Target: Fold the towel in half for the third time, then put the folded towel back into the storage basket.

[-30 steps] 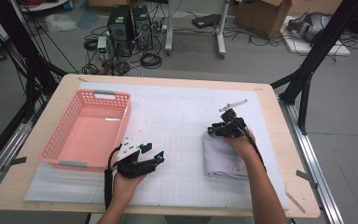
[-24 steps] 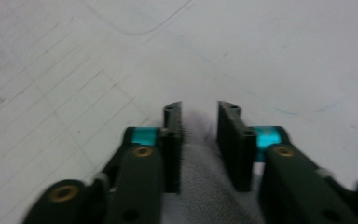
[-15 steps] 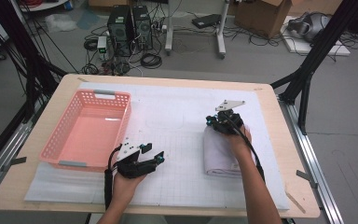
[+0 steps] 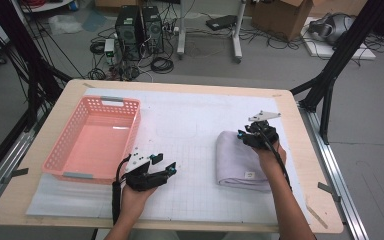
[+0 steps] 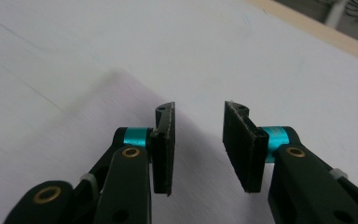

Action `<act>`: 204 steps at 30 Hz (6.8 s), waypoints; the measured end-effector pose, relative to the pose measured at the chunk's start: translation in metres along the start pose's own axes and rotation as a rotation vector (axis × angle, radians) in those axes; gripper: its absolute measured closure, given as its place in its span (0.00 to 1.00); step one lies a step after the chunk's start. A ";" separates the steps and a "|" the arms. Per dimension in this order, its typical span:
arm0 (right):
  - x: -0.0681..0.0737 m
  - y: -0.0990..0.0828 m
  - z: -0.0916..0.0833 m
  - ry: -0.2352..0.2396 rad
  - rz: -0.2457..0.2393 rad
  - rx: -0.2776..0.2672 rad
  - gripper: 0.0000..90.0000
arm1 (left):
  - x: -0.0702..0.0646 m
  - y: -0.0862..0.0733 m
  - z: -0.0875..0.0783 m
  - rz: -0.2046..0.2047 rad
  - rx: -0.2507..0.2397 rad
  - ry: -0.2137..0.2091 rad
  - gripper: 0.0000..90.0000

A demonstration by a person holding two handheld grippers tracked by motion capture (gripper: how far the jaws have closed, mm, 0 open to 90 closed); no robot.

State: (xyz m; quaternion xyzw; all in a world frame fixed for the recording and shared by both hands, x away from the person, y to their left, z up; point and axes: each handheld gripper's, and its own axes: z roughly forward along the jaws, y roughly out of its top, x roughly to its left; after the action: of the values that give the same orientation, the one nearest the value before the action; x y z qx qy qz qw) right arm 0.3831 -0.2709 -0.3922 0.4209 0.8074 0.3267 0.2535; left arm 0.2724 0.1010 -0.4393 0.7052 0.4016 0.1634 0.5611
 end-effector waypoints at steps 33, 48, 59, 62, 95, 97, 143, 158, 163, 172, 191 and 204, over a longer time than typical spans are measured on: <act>0.021 -0.004 0.030 0.144 0.058 0.041 0.64 | -0.001 0.000 0.000 0.004 0.000 0.004 0.44; 0.013 -0.103 -0.069 0.076 0.092 -0.075 0.60 | 0.000 0.002 -0.001 -0.012 -0.028 -0.018 0.39; 0.000 -0.131 -0.118 0.032 0.147 -0.199 0.47 | 0.002 0.008 -0.004 0.014 -0.079 -0.045 0.24; -0.007 -0.134 -0.127 0.006 0.149 -0.234 0.38 | 0.001 0.008 -0.003 0.087 -0.135 -0.032 0.25; -0.019 -0.146 -0.127 0.015 0.145 -0.200 0.20 | -0.017 0.012 0.032 0.065 0.005 -0.108 0.29; -0.019 -0.146 -0.127 0.020 0.144 -0.207 0.20 | -0.019 0.017 0.041 0.047 0.012 -0.118 0.29; -0.017 -0.144 -0.118 0.047 0.134 -0.184 0.20 | -0.061 0.027 0.153 -0.134 0.285 -0.249 0.83; -0.012 -0.141 -0.117 0.058 0.125 -0.183 0.20 | 0.008 0.027 0.073 -0.109 0.244 -0.186 0.83; -0.012 -0.141 -0.115 0.058 0.123 -0.183 0.20 | 0.018 0.021 0.073 -0.153 0.268 -0.162 0.81; -0.012 -0.141 -0.115 0.065 0.119 -0.178 0.20 | 0.012 0.018 0.089 -0.221 0.280 -0.089 0.32; -0.013 -0.140 -0.114 0.076 0.126 -0.176 0.20 | 0.000 0.029 0.071 -0.060 0.092 -0.180 0.79; -0.012 -0.139 -0.114 0.078 0.125 -0.188 0.20 | -0.014 0.049 0.037 0.194 -0.044 -0.167 0.80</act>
State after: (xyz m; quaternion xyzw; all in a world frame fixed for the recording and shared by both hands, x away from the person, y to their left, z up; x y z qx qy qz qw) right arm 0.2395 -0.3772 -0.4188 0.4318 0.7545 0.4324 0.2394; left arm 0.3077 0.0639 -0.4027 0.7394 0.2797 0.1662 0.5894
